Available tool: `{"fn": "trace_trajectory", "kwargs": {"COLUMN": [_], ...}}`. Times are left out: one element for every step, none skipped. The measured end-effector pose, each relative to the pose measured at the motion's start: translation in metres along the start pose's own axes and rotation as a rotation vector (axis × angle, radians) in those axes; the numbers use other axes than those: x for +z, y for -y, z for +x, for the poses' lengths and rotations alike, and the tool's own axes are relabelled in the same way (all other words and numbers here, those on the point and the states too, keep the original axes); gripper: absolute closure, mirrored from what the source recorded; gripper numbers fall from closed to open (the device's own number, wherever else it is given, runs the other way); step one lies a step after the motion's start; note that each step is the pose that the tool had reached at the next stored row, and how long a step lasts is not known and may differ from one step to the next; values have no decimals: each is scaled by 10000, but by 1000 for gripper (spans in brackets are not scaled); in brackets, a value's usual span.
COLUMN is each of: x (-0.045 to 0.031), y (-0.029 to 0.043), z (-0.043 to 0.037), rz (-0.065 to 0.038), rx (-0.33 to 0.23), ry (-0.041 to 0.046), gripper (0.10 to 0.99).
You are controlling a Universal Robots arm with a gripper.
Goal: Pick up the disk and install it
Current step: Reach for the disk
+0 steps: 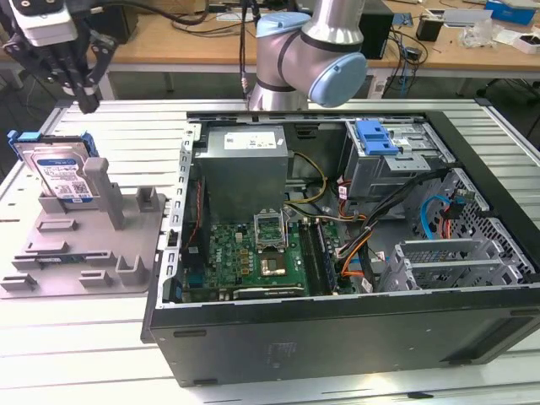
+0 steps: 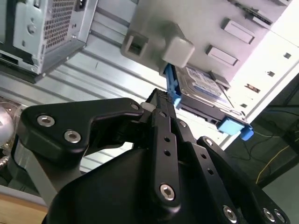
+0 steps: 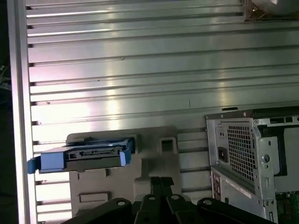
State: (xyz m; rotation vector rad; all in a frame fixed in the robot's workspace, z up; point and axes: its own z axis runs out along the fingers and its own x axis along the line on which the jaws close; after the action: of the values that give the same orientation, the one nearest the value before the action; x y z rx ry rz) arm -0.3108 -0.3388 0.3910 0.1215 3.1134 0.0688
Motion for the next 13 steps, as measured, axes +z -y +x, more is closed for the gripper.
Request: {"fn": "trace_trajectory", "kwargs": {"x": [1, 1, 2, 2, 2, 3, 3, 4, 5, 6, 6, 7, 7], "y": [-13, -21, -35, -42, -52, -61, -71, -87, -107, -121, -129, -143, -144], "z": [52, 84, 139, 168, 204, 240, 275, 337, 411, 461, 491, 541, 546], "rz": [0, 0, 0, 0, 0, 0, 0, 0, 0, 0, 0, 0, 0], "rx": [2, 3, 1, 1, 1, 3, 4, 2, 3, 6, 5, 4, 3], "ry": [0, 1, 0, 0, 0, 0, 1, 1, 1, 1, 1, 1, 1], "gripper": [980, 980, 980, 980, 980, 980, 980, 980, 980, 980, 980, 980, 980]}}
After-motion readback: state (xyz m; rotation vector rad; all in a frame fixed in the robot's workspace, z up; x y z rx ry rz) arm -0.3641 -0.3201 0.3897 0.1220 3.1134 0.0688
